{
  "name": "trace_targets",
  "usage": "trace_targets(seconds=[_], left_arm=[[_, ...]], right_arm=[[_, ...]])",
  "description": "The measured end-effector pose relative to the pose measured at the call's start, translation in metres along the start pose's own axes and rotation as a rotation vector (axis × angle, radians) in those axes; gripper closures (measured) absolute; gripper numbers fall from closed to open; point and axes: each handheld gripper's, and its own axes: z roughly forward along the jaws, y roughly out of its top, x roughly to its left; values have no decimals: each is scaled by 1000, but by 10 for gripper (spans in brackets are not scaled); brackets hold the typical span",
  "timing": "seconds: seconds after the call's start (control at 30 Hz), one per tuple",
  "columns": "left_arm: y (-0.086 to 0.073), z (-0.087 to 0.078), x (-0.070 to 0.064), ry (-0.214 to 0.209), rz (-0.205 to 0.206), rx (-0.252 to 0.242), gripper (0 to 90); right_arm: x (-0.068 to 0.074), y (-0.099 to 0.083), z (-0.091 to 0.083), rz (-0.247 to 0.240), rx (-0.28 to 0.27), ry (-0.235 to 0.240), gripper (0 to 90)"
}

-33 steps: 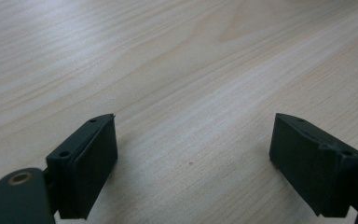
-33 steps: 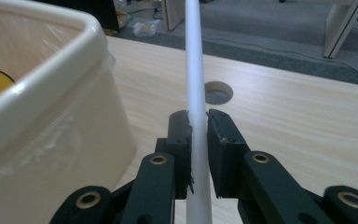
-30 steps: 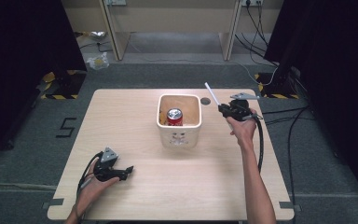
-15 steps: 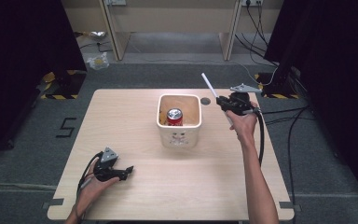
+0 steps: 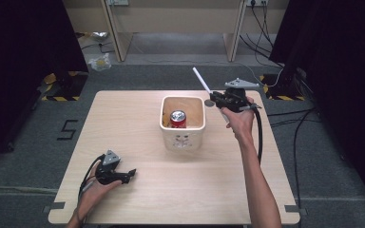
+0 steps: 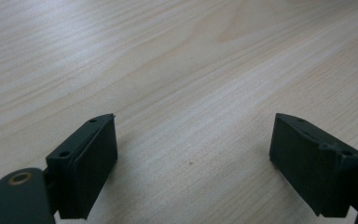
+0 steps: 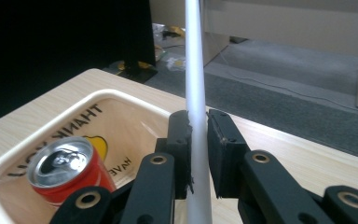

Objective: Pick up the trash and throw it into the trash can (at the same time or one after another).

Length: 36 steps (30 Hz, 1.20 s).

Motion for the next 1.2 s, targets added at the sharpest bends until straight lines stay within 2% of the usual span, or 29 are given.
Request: trace_targets(seconds=[0.3,0.7,0.97,1.2], left_arm=[[0,0,0,-1,-2,0,143],[0,0,0,0,-2,-2,143],[0,0,0,0,0,1,143],[0,0,0,-1,-2,1,143]], right_arm=[[18,13,12,-18,-10,38,797],[46,27,37,-43,-1,86,796],[55,26,54,-35,14,102,796],[59,22,68,-32,49,94,795]])
